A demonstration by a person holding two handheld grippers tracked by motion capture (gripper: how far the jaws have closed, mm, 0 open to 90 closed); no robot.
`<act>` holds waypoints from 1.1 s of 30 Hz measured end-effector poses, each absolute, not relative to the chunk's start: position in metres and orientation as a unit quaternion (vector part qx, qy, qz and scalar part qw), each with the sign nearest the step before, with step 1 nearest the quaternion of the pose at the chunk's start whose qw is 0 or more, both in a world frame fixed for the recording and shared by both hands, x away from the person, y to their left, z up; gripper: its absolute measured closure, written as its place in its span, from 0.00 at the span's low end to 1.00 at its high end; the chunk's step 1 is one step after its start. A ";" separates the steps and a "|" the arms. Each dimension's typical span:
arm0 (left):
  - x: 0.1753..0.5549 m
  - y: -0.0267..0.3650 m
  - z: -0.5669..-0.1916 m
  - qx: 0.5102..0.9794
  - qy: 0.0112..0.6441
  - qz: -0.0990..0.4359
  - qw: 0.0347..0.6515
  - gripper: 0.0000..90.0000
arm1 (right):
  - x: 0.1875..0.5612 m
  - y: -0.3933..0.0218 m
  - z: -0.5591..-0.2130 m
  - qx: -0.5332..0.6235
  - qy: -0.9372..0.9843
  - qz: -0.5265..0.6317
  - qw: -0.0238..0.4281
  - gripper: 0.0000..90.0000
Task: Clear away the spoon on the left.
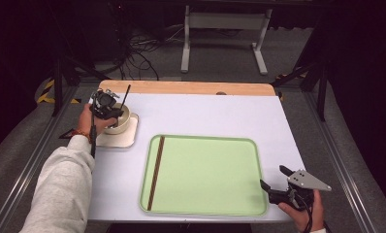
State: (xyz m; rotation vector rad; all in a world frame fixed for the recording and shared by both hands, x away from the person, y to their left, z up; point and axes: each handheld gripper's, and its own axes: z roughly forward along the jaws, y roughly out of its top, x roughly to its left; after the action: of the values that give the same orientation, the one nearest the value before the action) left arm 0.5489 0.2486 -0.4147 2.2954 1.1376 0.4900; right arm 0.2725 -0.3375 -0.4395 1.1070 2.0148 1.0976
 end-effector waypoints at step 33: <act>0.494 0.243 -0.344 0.817 0.359 0.201 0.404 0.96 | 0.273 -0.330 -0.436 0.402 0.764 0.401 0.307 0.15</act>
State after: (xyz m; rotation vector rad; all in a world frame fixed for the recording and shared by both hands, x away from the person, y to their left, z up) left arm 0.4940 0.2426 -0.3436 2.0634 0.9064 0.5083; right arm 0.2732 -0.3304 -0.4362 1.0633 2.0212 1.0610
